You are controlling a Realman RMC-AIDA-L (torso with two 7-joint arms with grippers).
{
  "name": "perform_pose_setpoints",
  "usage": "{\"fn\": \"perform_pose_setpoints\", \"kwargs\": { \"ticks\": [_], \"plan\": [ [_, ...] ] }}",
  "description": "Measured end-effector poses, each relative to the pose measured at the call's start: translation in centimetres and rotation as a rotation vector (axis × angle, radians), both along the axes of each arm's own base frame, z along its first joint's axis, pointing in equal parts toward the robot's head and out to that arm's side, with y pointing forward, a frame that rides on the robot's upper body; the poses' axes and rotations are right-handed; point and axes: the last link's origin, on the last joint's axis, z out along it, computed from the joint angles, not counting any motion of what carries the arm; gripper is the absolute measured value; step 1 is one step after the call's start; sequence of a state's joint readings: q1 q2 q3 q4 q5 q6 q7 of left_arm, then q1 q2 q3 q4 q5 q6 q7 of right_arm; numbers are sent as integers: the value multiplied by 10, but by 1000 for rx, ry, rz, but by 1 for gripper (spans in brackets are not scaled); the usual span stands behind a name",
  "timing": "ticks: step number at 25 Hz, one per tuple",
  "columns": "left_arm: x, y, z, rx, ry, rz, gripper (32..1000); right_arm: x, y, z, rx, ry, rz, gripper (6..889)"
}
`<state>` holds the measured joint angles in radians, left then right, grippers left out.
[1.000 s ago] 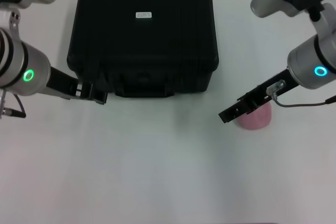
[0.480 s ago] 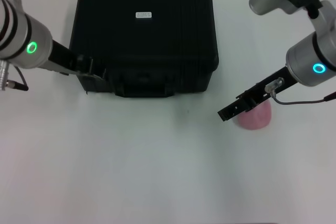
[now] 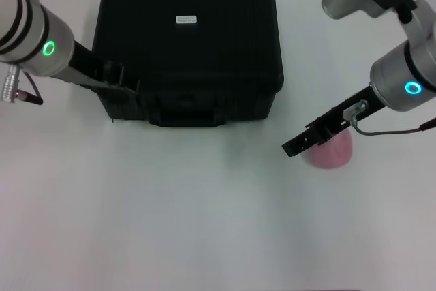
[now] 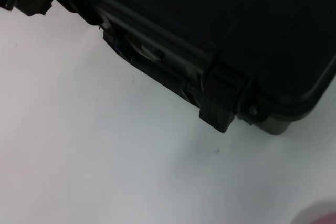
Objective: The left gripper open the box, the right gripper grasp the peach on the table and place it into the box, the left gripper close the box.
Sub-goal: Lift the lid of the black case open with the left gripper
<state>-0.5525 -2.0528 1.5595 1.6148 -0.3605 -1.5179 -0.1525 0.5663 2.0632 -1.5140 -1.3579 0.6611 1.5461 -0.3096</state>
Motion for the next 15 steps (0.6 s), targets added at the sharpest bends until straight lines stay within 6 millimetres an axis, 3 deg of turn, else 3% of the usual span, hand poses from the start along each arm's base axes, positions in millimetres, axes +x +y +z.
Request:
{"fn": "perform_pose_setpoints", "kwargs": {
  "ticks": [15],
  "plan": [
    [-6,7,-12,-28,-10,22,765,0,0,0,-2,-1,1,851]
  ]
}}
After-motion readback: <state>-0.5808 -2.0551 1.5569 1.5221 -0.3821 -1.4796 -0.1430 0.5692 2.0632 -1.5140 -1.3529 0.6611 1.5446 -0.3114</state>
